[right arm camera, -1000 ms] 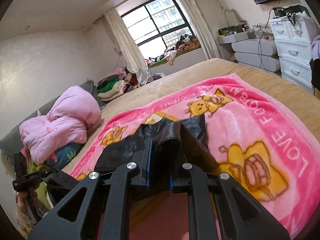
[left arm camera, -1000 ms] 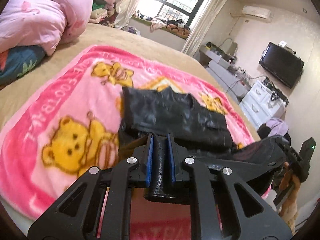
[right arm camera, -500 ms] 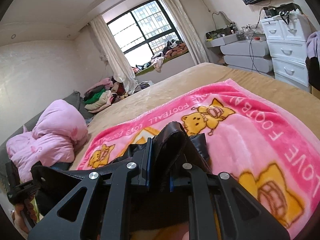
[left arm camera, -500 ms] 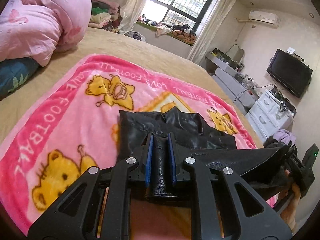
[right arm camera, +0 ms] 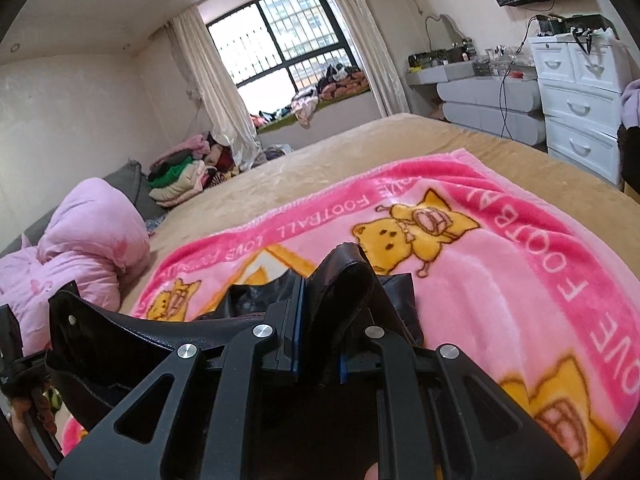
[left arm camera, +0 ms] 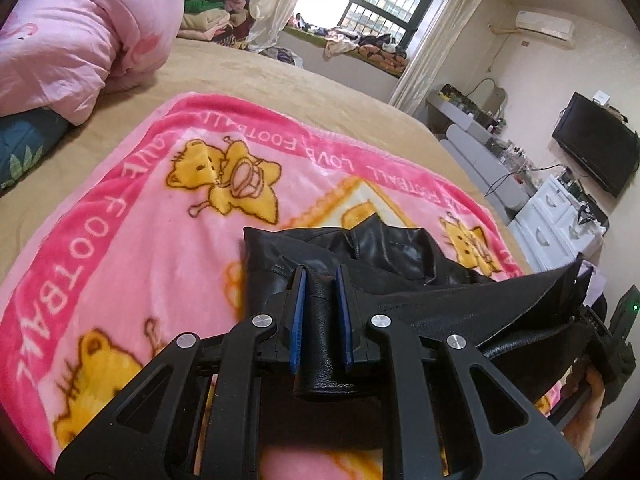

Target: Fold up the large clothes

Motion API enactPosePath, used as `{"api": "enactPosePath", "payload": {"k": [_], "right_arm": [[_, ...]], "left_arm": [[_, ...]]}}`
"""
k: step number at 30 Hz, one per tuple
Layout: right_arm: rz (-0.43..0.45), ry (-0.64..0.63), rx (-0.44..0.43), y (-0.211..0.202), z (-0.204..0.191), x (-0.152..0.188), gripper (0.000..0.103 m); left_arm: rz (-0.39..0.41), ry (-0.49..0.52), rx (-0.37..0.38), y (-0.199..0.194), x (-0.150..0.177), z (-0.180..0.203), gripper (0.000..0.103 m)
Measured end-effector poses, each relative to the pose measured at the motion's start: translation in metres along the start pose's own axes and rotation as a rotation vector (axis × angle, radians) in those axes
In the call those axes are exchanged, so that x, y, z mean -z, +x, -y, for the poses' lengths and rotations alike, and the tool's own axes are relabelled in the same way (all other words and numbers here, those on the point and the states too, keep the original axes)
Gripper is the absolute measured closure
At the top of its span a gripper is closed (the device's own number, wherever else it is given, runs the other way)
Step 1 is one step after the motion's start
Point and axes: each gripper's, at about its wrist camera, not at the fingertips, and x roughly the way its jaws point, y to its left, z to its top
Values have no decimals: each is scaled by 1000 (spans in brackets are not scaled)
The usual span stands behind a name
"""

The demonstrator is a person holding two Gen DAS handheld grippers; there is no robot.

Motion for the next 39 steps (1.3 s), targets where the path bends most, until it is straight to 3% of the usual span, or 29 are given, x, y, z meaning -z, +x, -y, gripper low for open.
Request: {"api": "enactPosePath", "payload": {"k": [17, 20, 21, 22, 24, 26, 29, 33, 39], "right_arm": [[-103, -38, 72, 59, 18, 2, 89], [-118, -43, 73, 64, 21, 6, 86], [-123, -38, 65, 64, 22, 7, 81], [-124, -39, 62, 64, 23, 7, 78], [-104, -49, 64, 61, 23, 7, 59], [-81, -52, 57, 55, 24, 5, 51], [-71, -56, 43, 52, 25, 3, 50], [-83, -151, 89, 53, 19, 7, 49], [-182, -268, 209, 80, 22, 21, 49]], "left_arm": [[-65, -12, -51, 54, -12, -16, 93], [-71, -5, -62, 61, -10, -17, 92], [-74, -6, -63, 63, -9, -18, 92], [-74, -6, -63, 64, -8, -18, 89], [-71, -3, -55, 64, -7, -18, 87], [-49, 3, -68, 61, -7, -18, 80], [-13, 6, -70, 52, -11, -20, 75], [5, 21, -87, 47, -14, -24, 64], [-74, 105, -139, 68, -2, -22, 45]]}}
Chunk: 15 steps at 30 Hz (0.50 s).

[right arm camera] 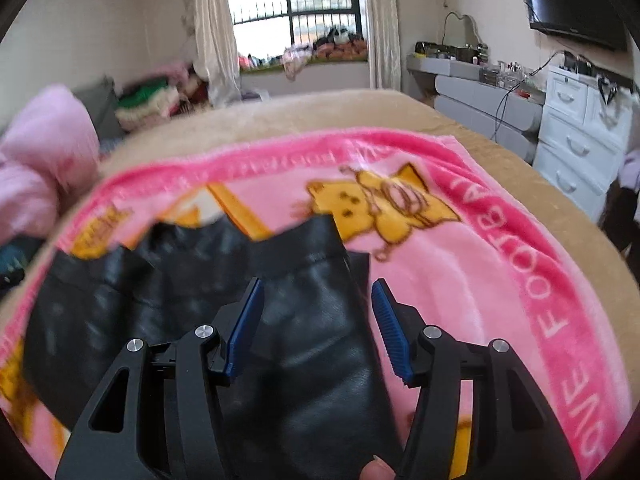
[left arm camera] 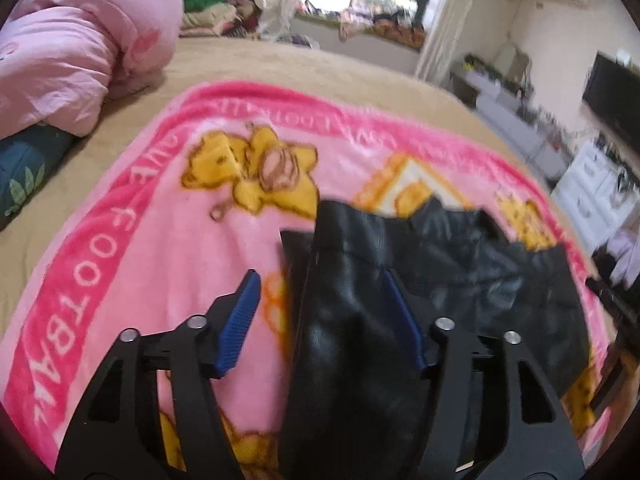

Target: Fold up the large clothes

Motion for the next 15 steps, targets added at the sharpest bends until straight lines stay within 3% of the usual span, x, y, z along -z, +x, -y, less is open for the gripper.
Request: {"api": "enactPosePath", "payload": {"k": [4, 6, 7, 9, 12, 15], "right_arm": [[-47, 29, -32, 19, 7, 8, 49], [-53, 44, -57, 25, 9, 9, 57], [-52, 42, -56, 25, 9, 9, 62], [-36, 51, -43, 24, 11, 8, 89], [3, 108, -65, 15, 17, 4, 97], [78, 161, -109, -8, 24, -10, 98]], "left_arm": [[-66, 88, -25, 21, 12, 13, 39], [-74, 107, -35, 27, 16, 16, 39], [-81, 109, -39, 31, 18, 17, 50], [-77, 107, -38, 33, 20, 18, 78], [-24, 109, -50, 25, 17, 20, 91], [45, 97, -21, 6, 4, 21, 94]]}}
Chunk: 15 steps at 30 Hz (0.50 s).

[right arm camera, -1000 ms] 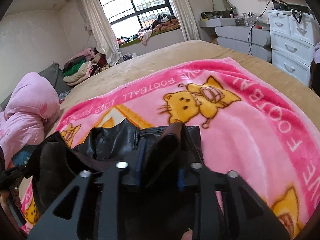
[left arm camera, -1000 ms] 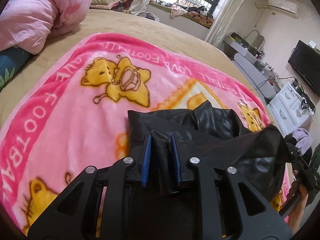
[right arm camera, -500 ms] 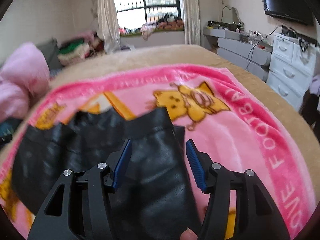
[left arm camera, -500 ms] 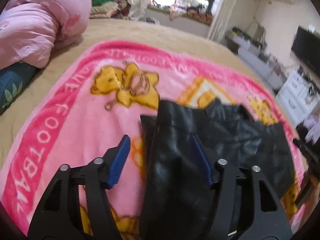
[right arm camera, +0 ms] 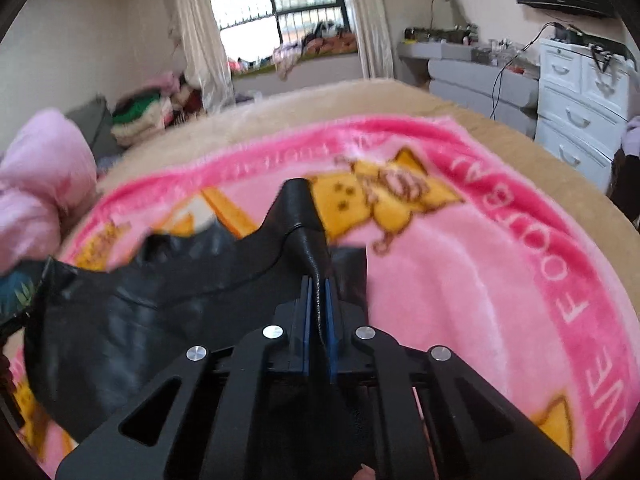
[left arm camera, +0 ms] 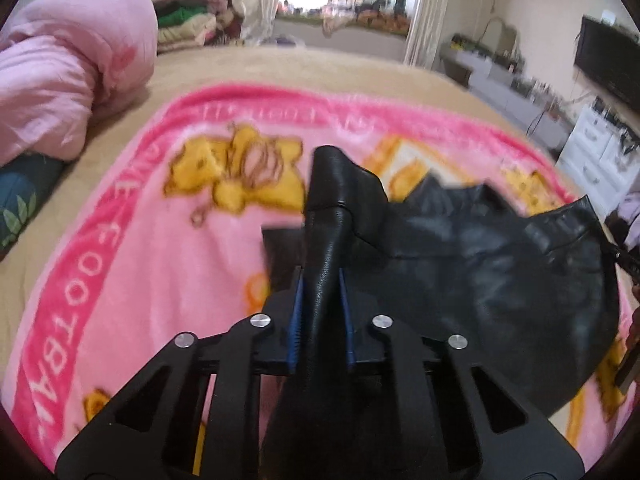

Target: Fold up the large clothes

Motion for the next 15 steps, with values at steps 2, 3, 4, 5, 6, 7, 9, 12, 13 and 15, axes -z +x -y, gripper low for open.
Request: {"api": "enactPosePath", "payload": {"k": [2, 3, 4, 5, 6, 7, 9, 12, 13, 15], "right_arm": [[42, 26, -18, -10, 2, -10, 98], [66, 24, -11, -13, 2, -14, 98], [80, 21, -5, -15, 1, -16, 98], [95, 21, 5, -13, 1, -19, 98], [99, 23, 13, -11, 2, -20, 98], [98, 26, 20, -7, 2, -20, 98], [82, 31, 35, 7, 3, -20, 98], [55, 29, 59, 19, 4, -16, 99], [49, 31, 67, 22, 6, -16, 99], [36, 42, 74, 26, 10, -13, 99]], "left_arm": [[52, 3, 28, -13, -13, 4, 95], [73, 14, 28, -16, -18, 7, 96], [89, 21, 22, -17, -22, 10, 96], [100, 25, 16, -17, -26, 12, 96], [104, 23, 10, -15, -29, 12, 96], [101, 13, 8, -12, -33, 11, 96], [87, -5, 9, -3, -36, 8, 96], [62, -1, -3, 10, -33, 5, 96], [57, 0, -7, 13, -33, 5, 96], [44, -2, -15, 19, -30, 3, 96]]}}
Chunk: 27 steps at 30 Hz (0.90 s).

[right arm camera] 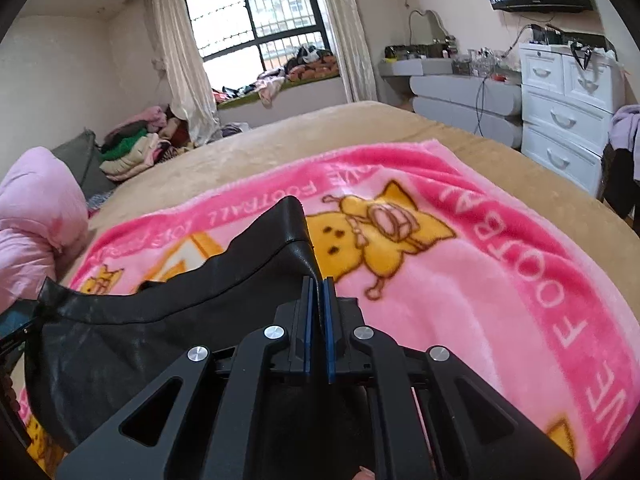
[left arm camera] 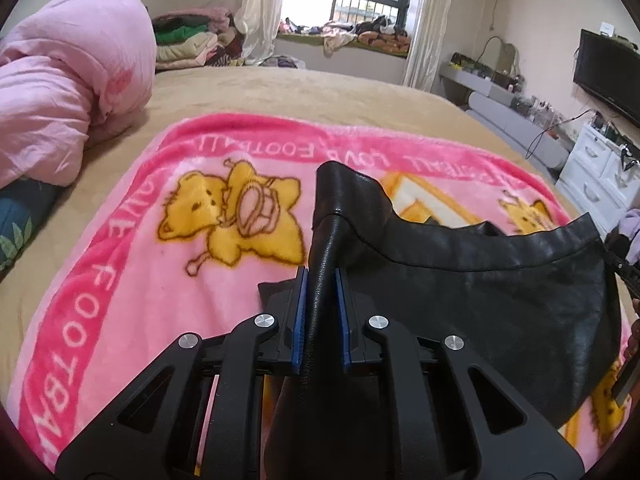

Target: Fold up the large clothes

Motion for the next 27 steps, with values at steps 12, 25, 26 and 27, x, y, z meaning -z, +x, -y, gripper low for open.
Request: {"api": "enactPosePath", "payload": {"k": [12, 25, 26, 27], "right_arm": [[-101, 51, 52, 24, 13, 21, 99], [-161, 34, 105, 27, 8, 31, 99], [-161, 21, 111, 25, 7, 31, 98], [-164, 16, 109, 24, 6, 31, 94]], "left_arm": [[-34, 28, -40, 16, 11, -2, 95], [-49, 57, -72, 17, 14, 0, 89], [-47, 59, -78, 17, 14, -1, 87], [-47, 59, -84, 16, 14, -2, 86]]}}
